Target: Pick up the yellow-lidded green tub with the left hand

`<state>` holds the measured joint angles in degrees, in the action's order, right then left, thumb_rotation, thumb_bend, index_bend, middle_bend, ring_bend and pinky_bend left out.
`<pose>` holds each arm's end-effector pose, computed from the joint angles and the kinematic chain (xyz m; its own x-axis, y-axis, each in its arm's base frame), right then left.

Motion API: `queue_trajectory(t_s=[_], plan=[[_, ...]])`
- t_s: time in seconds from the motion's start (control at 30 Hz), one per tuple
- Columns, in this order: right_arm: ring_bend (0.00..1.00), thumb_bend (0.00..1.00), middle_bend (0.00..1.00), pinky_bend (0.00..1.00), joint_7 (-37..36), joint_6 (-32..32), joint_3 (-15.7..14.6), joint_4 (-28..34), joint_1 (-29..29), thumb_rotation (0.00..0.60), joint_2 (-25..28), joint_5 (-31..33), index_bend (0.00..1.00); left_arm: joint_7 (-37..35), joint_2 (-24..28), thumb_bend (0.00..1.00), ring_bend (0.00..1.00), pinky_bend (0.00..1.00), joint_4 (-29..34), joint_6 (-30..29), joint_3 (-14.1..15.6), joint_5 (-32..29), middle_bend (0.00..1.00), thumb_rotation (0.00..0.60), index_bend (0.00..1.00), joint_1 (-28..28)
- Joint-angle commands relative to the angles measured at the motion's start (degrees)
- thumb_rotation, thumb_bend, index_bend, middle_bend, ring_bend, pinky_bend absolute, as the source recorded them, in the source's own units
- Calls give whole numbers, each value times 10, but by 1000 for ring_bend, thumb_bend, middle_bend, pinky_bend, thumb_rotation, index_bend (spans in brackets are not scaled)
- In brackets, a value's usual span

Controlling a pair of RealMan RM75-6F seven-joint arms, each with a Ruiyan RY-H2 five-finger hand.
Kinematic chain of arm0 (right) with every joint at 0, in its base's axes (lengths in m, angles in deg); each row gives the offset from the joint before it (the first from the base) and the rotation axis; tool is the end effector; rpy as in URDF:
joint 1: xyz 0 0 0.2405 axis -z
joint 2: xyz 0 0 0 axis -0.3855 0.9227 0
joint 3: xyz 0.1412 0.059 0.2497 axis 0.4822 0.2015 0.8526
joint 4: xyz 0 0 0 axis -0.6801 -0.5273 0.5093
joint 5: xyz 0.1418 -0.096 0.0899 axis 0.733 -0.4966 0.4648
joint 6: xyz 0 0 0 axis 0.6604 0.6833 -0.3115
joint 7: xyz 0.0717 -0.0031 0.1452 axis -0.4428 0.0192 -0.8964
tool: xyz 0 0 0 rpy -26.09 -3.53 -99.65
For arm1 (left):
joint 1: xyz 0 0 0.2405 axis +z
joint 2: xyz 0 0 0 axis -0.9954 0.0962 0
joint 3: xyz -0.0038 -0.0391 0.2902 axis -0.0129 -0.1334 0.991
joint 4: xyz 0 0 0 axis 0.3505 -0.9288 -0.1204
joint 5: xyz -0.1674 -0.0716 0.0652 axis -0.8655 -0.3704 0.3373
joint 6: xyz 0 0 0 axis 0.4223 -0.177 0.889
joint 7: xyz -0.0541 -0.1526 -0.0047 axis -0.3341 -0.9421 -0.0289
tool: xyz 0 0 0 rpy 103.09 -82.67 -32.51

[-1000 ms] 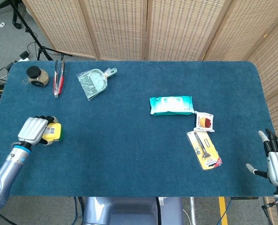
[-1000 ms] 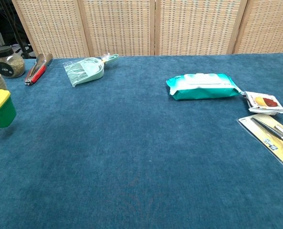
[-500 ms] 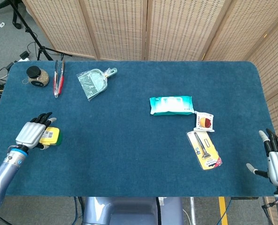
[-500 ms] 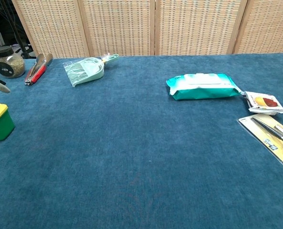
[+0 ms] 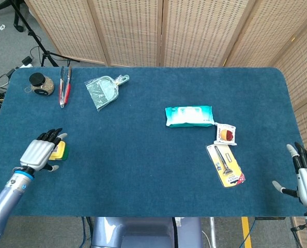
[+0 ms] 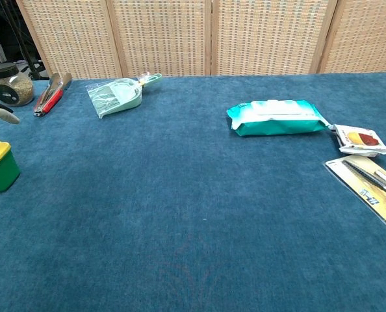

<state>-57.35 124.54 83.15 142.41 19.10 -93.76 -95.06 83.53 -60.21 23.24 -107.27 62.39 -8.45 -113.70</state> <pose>-0.3520 -0.2028 0.2110 0.3372 0.0217 0.9412 -0.9374 0.1003 0.3335 -0.3009 0.3221 0.1089 0.5733 0.3275 0.7510 0.8191 -0.2061 -0.5354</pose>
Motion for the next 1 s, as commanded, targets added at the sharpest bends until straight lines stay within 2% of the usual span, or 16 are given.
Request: queue_trajectory(t_s=[0.03, 0.2, 0.3, 0.43, 0.5, 0.63, 0.8, 0.87, 1.0], plan=[[0, 0, 0, 0, -4, -3, 2, -2, 0, 600, 2, 4, 0, 32, -24, 0, 0, 149, -6, 14, -11, -35, 0, 600, 66, -14], [0, 0, 0, 0, -10, -3, 4, -2, 0, 600, 4, 7, 0, 63, -35, 0, 7, 149, -9, 19, -14, -63, 0, 600, 67, -21], [0, 0, 0, 0, -12, -6, 5, -4, -1, 600, 4, 10, 0, 77, -42, 0, 75, 153, -12, 24, -17, -81, 33, 600, 114, -26], [0, 0, 0, 0, -13, -10, 6, -4, -3, 600, 5, 14, 0, 78, -49, 9, 277, 262, -22, 15, -17, -71, 252, 600, 359, -27], [0, 0, 0, 0, -12, -10, 6, -5, -3, 600, 4, 14, 0, 95, -52, 21, 319, 295, -24, 4, -17, -77, 302, 600, 421, -26], [0, 0, 0, 0, -13, -11, 6, -4, -3, 600, 4, 15, 0, 133, -63, 28, 328, 310, -26, -13, -20, -106, 310, 600, 433, -25], [0, 0, 0, 0, -13, -10, 6, -4, -3, 600, 4, 14, 0, 143, -71, 48, 342, 372, -31, -19, -22, -117, 313, 600, 441, -24], [0, 0, 0, 0, -13, -10, 6, -5, -3, 600, 4, 14, 0, 140, -75, 92, 372, 428, -34, -18, -22, -120, 331, 600, 460, -24], [0, 0, 0, 0, -12, -12, 6, -5, -4, 600, 3, 15, 0, 113, -74, 195, 391, 467, -38, -9, -22, -111, 349, 600, 485, -22]])
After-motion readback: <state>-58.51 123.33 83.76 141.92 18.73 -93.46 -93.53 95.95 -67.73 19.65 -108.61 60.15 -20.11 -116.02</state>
